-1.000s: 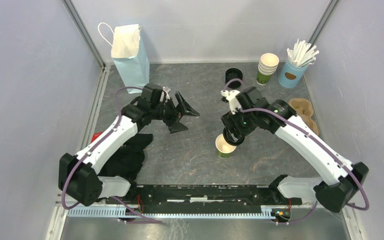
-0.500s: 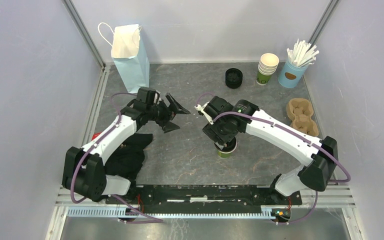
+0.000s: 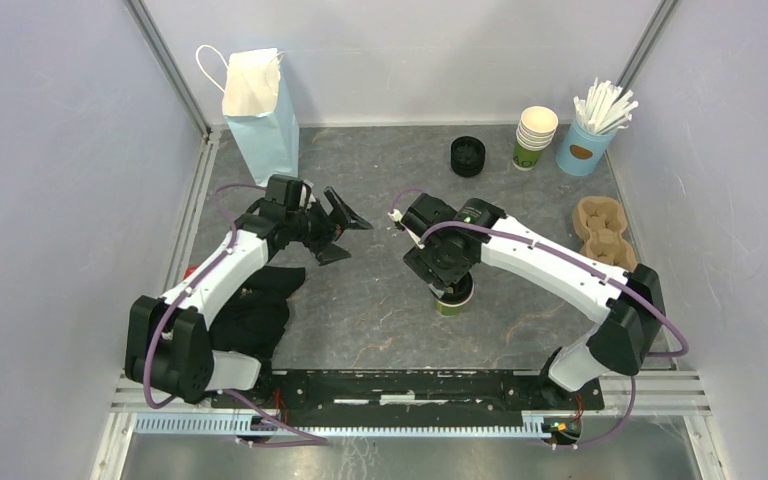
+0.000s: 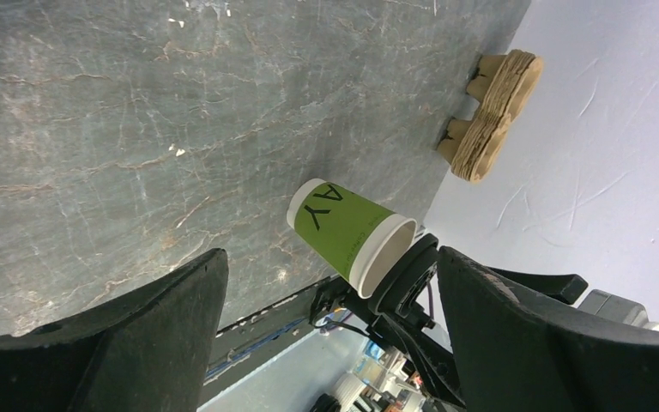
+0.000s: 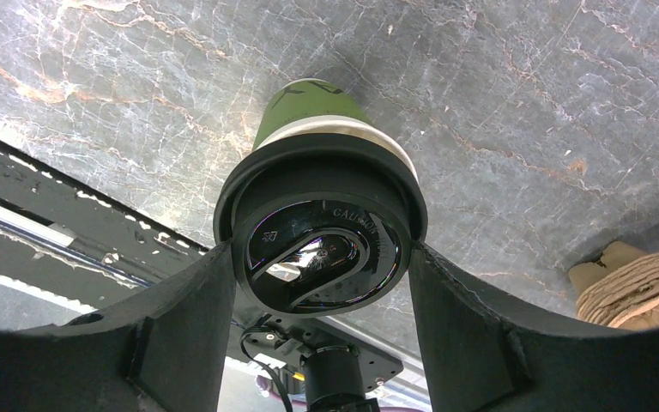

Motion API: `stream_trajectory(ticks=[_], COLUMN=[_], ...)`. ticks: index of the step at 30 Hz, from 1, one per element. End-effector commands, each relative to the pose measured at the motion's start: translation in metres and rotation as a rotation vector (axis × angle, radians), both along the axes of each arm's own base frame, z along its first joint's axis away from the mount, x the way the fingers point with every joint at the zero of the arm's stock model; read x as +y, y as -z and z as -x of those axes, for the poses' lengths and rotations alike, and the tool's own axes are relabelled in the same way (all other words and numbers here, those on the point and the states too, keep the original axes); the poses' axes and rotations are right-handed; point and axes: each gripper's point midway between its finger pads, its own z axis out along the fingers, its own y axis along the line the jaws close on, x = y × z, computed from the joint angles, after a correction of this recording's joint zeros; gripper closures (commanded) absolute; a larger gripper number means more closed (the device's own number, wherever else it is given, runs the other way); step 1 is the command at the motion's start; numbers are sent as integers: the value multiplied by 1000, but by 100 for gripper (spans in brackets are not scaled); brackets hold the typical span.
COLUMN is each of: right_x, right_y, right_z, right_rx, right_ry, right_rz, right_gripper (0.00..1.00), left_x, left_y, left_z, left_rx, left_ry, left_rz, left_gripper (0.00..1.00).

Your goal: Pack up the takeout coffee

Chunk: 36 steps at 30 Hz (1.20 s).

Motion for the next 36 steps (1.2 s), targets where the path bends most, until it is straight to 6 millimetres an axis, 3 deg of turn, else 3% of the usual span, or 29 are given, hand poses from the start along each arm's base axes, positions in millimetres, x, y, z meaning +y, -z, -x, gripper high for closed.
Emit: stream_trajectory(ticks=[1,36], right_x=[0,-9], right_y=[-7,12], right_z=[-6,-8], right_rx=[-33,-27], right_ry=[39,100], right_rz=[2,28], right_gripper=[34,32], left_x=[3,2], left_y=[-16,-17], left_z=[0,-4], left_rx=[-75,-65], left_ry=[51,82], left_rz=[-7,16], left_gripper=[3,3])
